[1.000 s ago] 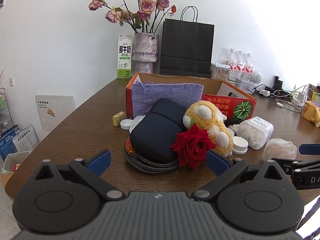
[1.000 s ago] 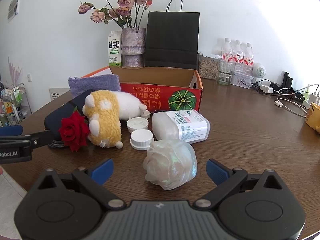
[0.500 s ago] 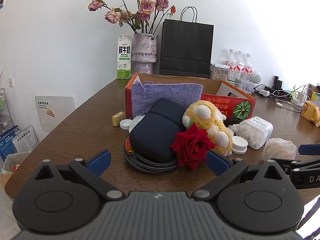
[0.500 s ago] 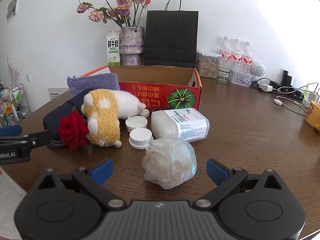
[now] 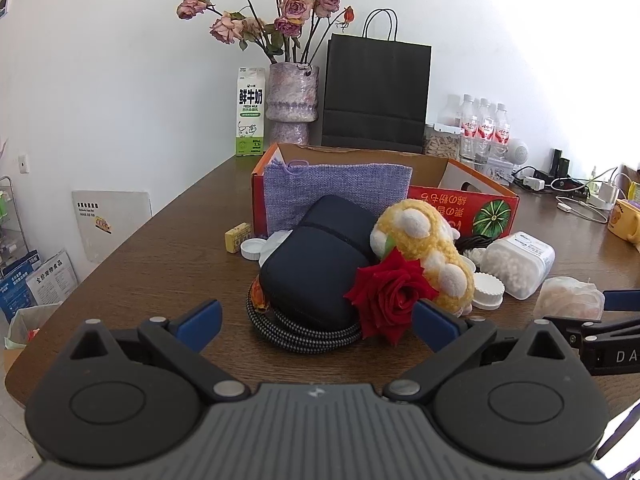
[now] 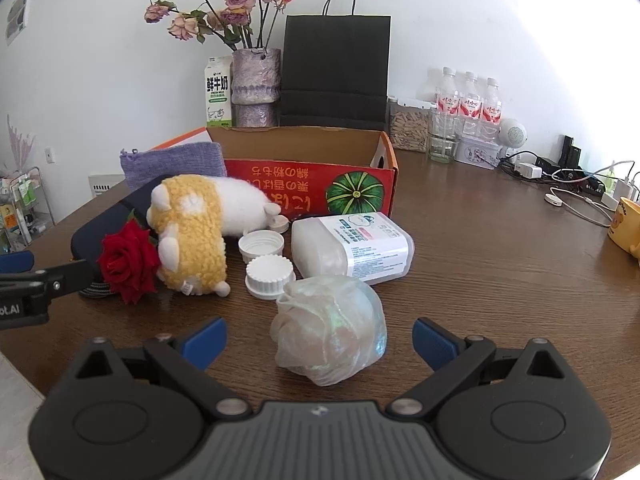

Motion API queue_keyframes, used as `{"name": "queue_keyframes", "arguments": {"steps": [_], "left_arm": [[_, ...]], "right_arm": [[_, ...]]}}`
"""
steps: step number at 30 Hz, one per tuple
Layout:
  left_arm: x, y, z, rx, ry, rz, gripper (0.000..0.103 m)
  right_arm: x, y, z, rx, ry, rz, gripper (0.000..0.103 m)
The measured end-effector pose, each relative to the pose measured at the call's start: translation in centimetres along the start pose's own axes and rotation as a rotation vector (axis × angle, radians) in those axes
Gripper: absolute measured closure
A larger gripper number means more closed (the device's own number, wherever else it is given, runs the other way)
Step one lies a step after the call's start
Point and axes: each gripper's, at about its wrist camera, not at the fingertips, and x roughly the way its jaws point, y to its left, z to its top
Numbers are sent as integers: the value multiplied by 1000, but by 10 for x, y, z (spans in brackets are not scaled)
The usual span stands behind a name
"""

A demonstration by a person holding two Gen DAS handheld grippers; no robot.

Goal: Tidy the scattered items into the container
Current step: 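Reach the right gripper to the translucent plastic bag and grasp it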

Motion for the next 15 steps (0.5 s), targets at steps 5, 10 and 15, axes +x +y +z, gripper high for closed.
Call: {"name": "queue_keyframes", "arguments": {"steps": [5, 10, 15], "left_arm": [[6, 2, 9, -9, -9, 9, 0], [17, 1, 17, 0, -5, 12, 0], [27, 4, 28, -15, -12, 23, 0]], "right_arm": [[9, -2, 2, 4, 7, -12, 4], [18, -4, 2, 2, 21, -13, 7], [25, -7, 3, 16, 26, -3, 19]]}}
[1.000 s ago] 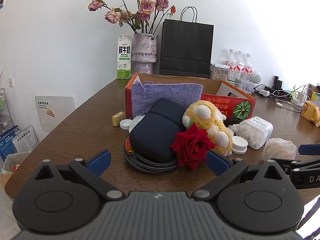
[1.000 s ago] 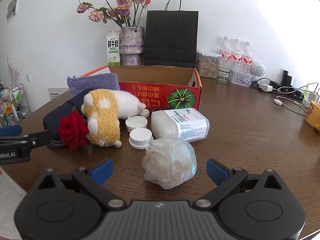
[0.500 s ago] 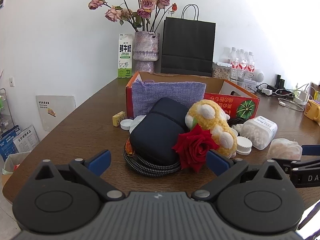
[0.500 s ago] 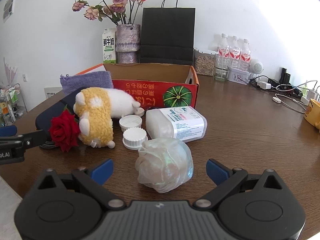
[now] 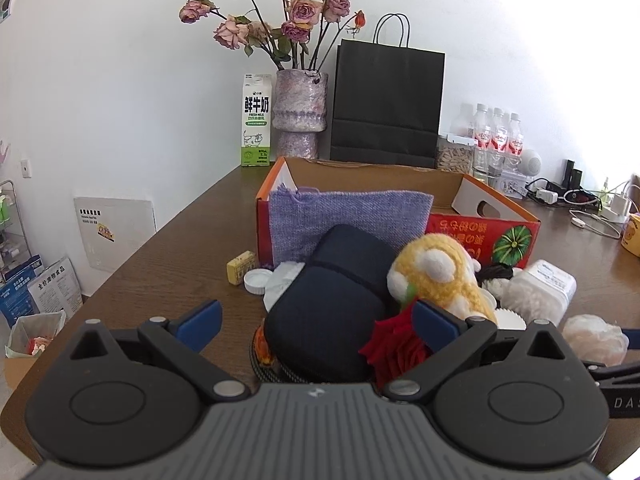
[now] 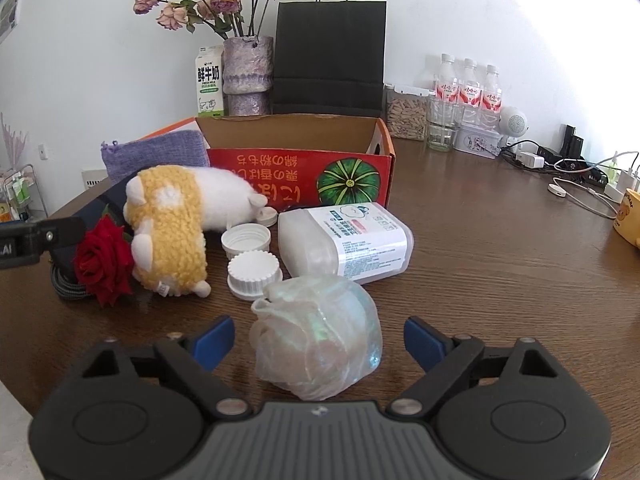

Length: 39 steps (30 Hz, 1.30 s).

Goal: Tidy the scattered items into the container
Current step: 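Reach the right gripper to the translucent plastic bag and grasp it, then carry the bag with the right gripper while the left gripper grasps the red rose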

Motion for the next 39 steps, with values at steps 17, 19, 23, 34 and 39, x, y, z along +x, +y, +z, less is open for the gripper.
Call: {"name": "queue_keyframes", "arguments": {"steps": [17, 19, 23, 34, 39], "left_arm": [[-13, -31, -2, 122, -30, -158, 4], [-10, -37, -4, 143, -22, -171, 10], [0, -45, -10, 163, 18, -175, 28], [6, -40, -17, 136, 53, -180, 65], [1, -35, -16, 119, 44, -185, 68]], "right_arm": [[0, -11, 3, 48, -30, 43, 61], [-1, -11, 2, 48, -31, 46, 61], [-2, -11, 2, 48, -32, 48, 61], [-8, -8, -1, 37, -37, 67, 60], [-13, -9, -1, 40, -52, 69, 60]]}}
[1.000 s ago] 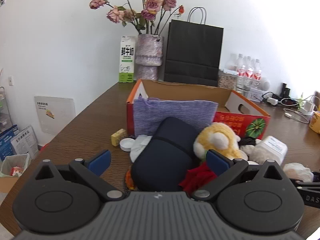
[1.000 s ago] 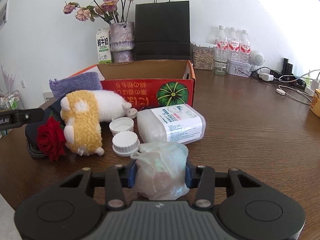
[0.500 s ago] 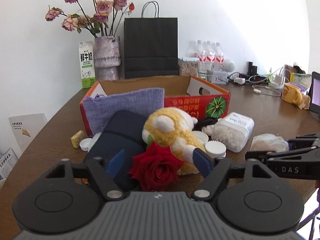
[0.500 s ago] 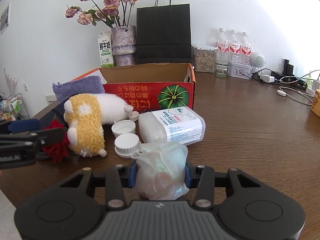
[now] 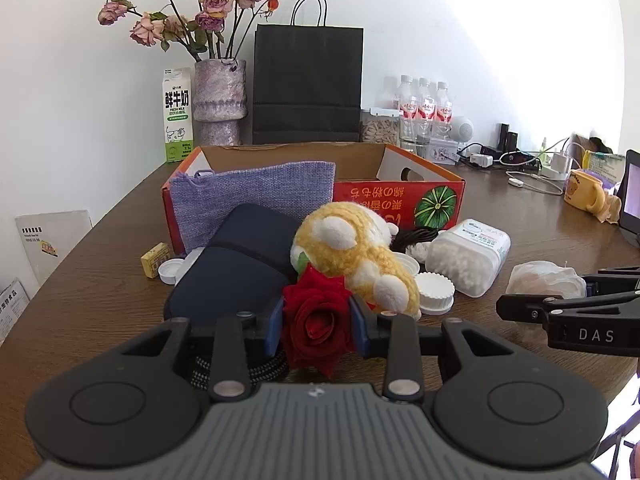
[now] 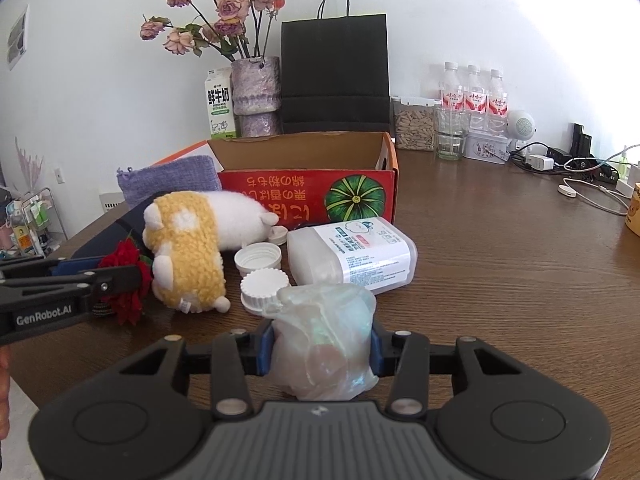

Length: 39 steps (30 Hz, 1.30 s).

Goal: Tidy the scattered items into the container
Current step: 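Carry the bag with the right gripper while the left gripper grasps the red rose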

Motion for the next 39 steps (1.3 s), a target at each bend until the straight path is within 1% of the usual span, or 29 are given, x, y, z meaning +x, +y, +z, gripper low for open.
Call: {"name": "queue_keyframes", "arguments": {"steps": [5, 8, 11, 15, 19, 24, 26, 30, 33, 35, 37, 39], "left_arm": [[-9, 3, 7, 5, -27, -6, 68], [-16, 5, 17, 11, -70, -9, 68], [-20, 6, 31, 15, -125, 5, 68], [-19, 9, 53, -1, -194, 24, 68], [-10, 11, 79, -17, -263, 45, 67], [14, 22, 113, -98, -299, 50, 68], [27, 26, 124, -123, -304, 55, 68], [59, 36, 142, -165, -296, 64, 68], [89, 45, 148, -174, -272, 97, 68], [106, 53, 147, -199, -252, 94, 68], [123, 59, 143, -201, -203, 110, 68], [129, 63, 140, -210, -170, 103, 68]], "right_arm": [[-6, -2, 5, 0, -27, 11, 60], [-10, -3, 13, -9, -58, 9, 60], [-12, -4, 24, -21, -100, 6, 60], [-10, -3, 44, -29, -167, 9, 60], [1, -2, 70, -38, -231, 7, 60], [23, 1, 108, -20, -298, 19, 60], [36, 2, 122, 6, -304, 29, 60], [69, 7, 149, 20, -311, 30, 60], [97, 6, 165, 33, -302, 36, 60], [116, 5, 169, 48, -284, 44, 60], [132, 5, 166, 42, -245, 39, 60], [141, 5, 162, 31, -216, 31, 60]]}}
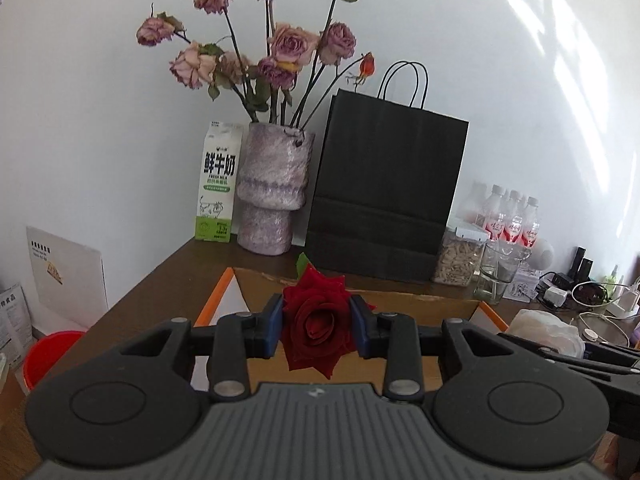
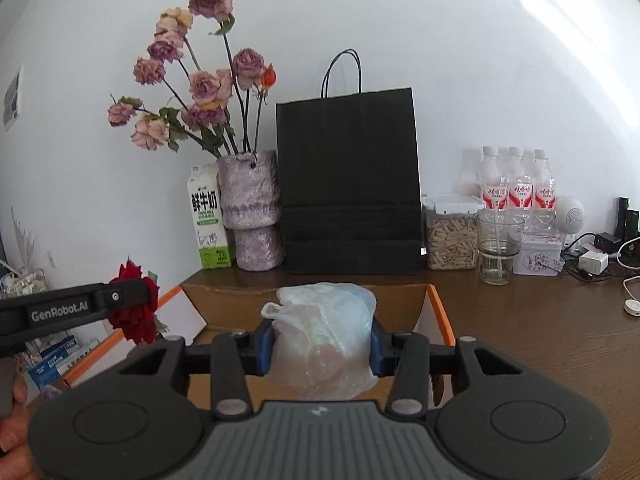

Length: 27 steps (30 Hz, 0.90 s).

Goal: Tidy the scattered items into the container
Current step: 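Carry the bag with the right gripper while the left gripper grasps the red rose, then release the bag and the rose into the cardboard box with both grippers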

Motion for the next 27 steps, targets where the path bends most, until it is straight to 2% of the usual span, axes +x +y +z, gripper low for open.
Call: {"name": "queue_keyframes", "arguments": {"steps": [10, 16, 18, 19, 20, 21, 22, 23, 27], "left_arm": [[13, -1, -14, 21, 90, 25, 68], [13, -4, -16, 37, 99, 25, 65], [12, -6, -17, 47, 92, 37, 56], [10, -7, -18, 50, 84, 58, 37], [8, -8, -18, 54, 71, 85, 12], [5, -9, -17, 59, 49, 97, 1], [1, -9, -16, 58, 16, 102, 0], [-2, -9, -15, 53, -5, 103, 0], [-5, -7, -14, 39, -20, 109, 0]], "right_arm": [[15, 7, -16, -14, 66, -9, 60], [15, 10, -19, -34, 78, -10, 60], [15, 12, -20, -40, 79, -11, 56], [14, 12, -21, -42, 79, -16, 52], [13, 13, -22, -46, 77, -20, 38], [12, 14, -22, -49, 72, -24, 28], [11, 14, -23, -51, 64, -27, 9], [10, 15, -23, -55, 55, -30, 2], [4, 18, -24, -65, 24, -38, 1]]}}
